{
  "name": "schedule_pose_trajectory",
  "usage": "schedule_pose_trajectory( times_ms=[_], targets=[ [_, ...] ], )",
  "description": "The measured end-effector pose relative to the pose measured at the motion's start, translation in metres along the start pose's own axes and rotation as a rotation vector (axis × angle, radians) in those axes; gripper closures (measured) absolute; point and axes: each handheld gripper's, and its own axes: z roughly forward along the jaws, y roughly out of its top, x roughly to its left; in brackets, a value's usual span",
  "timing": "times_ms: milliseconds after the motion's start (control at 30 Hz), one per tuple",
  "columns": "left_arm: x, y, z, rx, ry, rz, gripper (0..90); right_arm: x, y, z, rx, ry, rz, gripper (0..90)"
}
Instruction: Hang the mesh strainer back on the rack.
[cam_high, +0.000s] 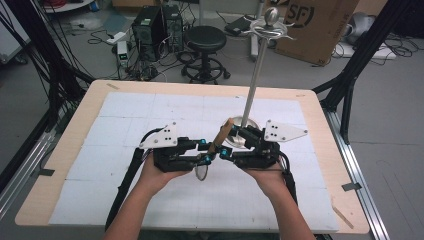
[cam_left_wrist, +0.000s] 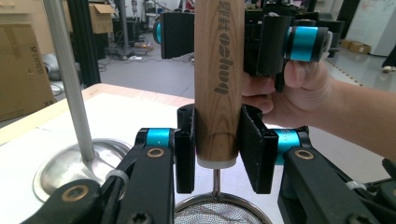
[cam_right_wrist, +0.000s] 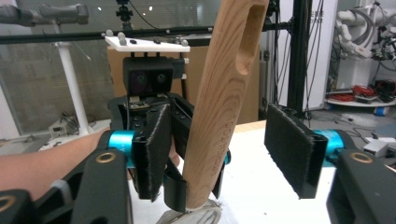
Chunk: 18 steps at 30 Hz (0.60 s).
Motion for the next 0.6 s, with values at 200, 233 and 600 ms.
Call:
schedule_pose_trajectory(
  times_ms=[200,233,600],
  targets=[
    [-0.0005,0.0003,-0.0002,-0.010,-0.014,-0.003,68.8,0.0002,0.0005,0.0010,-0.011,0.026,0.007,48.5],
    [-0.0005,0.0004,-0.0002,-0.010,-0.014,-0.003,68.8,0.0005,0.0005,0.0016,-0.013,0.030,0.013,51.3],
    [-0.0009,-0.0001,0.0005,-0.014,-0.018,-0.001,68.8,0.0001,0.0001,0.0028,-0.028,0.056,0.042,61.4]
  ],
)
